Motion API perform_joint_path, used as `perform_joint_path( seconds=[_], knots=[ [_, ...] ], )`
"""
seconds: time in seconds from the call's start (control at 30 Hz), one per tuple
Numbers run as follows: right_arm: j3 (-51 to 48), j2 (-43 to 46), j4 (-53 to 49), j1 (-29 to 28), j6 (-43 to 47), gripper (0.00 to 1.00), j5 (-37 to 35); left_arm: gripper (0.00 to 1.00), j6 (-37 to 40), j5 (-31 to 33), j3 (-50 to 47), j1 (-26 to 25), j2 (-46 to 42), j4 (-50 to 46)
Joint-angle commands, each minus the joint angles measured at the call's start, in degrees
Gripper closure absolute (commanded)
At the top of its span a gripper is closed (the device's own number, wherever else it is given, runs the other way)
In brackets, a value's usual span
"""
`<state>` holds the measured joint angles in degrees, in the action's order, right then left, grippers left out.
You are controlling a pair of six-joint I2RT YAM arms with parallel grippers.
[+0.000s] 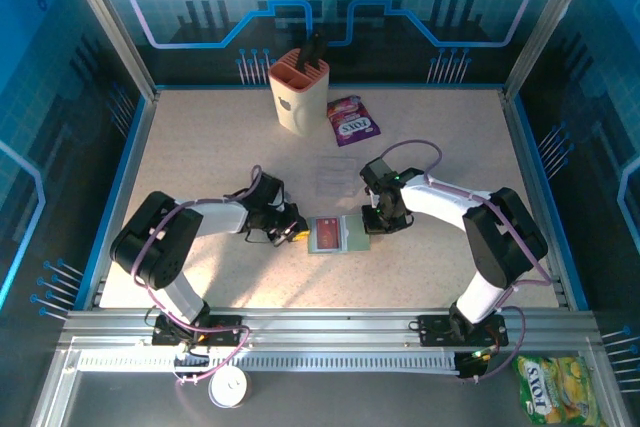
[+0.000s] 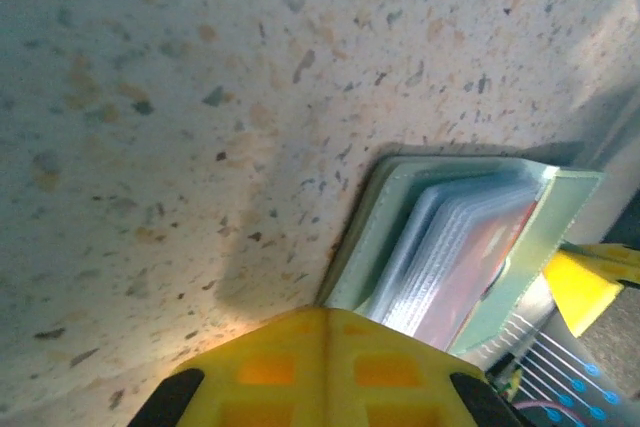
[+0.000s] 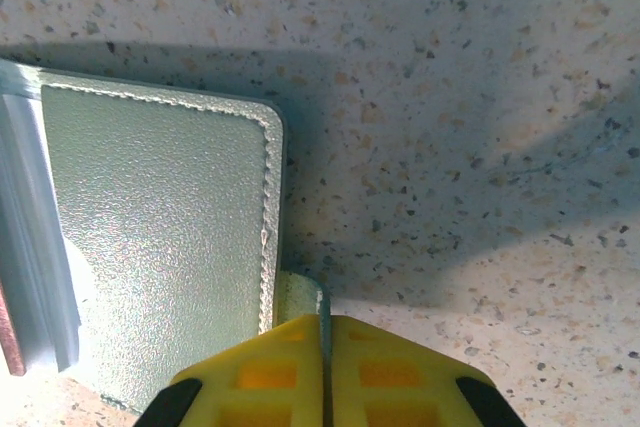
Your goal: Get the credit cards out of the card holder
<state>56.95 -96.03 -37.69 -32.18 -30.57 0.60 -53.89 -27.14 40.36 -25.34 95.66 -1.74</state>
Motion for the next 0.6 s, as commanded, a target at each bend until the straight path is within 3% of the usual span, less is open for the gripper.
perform_joint_path(
  seconds=[0.0,0.23,0.57],
  knots=[
    [-1.2,-0.5,0.0,0.7,-0.1,0.93,0.2,0.94,5.6,6.9,2.1,-0.5,1.0,-13.8],
    [-1.9,-0.6,0.3,0.8,-0.1,0.88,-0.2,0.93,8.4,11.3,6.9,-3.7,3.2,-20.0],
    [-1.9,1.0,-2.6,1.4,0.1,0.59,-3.1,0.92,8.1,11.6,6.7,-3.8,1.3,-19.2]
  ],
)
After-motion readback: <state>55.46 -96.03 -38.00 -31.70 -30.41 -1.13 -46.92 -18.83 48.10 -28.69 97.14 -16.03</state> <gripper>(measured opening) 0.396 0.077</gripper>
